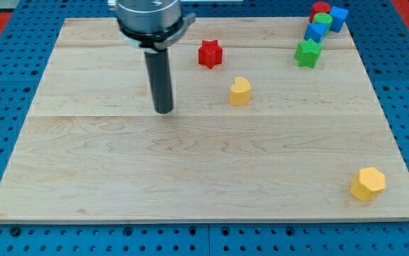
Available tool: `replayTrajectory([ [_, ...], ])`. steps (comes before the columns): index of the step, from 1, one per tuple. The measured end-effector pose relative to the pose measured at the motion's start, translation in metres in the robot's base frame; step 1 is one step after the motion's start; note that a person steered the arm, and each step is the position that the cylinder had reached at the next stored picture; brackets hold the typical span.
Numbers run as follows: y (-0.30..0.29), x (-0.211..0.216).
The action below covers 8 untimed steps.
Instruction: Push yellow heart closer to the green star
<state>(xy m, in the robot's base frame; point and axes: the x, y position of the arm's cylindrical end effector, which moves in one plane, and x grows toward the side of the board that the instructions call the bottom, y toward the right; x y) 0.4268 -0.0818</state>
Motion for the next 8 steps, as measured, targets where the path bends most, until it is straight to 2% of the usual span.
replayTrajectory([
  [1, -0.027, 0.000],
  [2, -0.030, 0.009],
  [5, 0.077, 0.010],
  [8, 0.122, -0.005],
])
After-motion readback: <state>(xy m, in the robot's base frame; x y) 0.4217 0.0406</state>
